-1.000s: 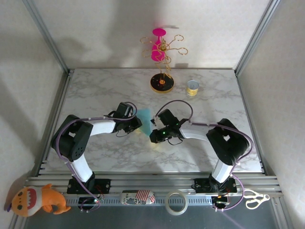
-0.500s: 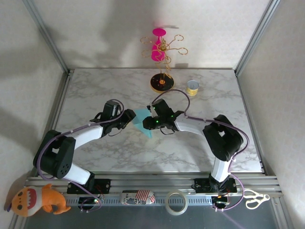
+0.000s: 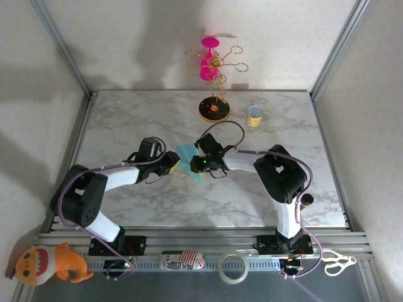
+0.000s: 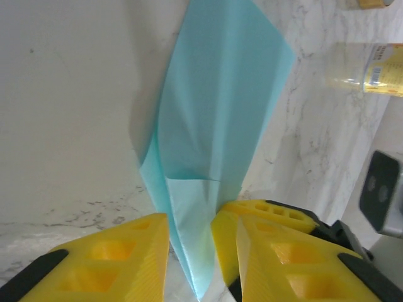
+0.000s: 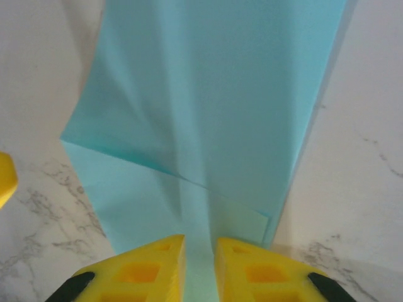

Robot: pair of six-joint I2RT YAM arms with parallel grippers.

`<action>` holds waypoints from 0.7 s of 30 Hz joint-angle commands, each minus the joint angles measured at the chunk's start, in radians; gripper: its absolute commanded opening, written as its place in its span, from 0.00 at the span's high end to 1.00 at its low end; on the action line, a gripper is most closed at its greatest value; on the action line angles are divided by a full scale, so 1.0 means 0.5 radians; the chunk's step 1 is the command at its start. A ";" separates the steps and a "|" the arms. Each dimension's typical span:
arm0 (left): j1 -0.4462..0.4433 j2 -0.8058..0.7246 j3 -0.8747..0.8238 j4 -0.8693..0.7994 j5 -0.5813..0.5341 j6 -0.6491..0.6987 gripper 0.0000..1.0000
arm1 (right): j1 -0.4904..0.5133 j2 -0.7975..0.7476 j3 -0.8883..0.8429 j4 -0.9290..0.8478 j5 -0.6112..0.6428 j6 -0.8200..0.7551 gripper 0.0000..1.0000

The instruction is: Fold a paper plane with a square sheet of paper (pick it up from the middle)

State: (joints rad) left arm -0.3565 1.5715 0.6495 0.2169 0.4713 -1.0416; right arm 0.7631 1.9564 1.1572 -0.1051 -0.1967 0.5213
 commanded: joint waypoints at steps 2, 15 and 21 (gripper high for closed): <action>-0.008 0.077 0.037 0.035 0.049 0.009 0.67 | -0.013 0.051 0.032 -0.087 0.057 0.037 0.78; -0.014 0.260 0.150 0.011 0.073 0.102 0.72 | -0.027 0.059 0.000 -0.078 0.032 0.031 0.81; -0.014 0.320 0.203 -0.013 0.115 0.182 0.75 | -0.029 0.062 -0.012 -0.066 0.019 0.029 0.83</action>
State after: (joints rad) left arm -0.3584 1.7138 0.7197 0.2192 0.5060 -0.9909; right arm 0.7570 1.9598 1.1610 -0.1089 -0.1940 0.5362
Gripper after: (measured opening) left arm 0.258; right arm 0.173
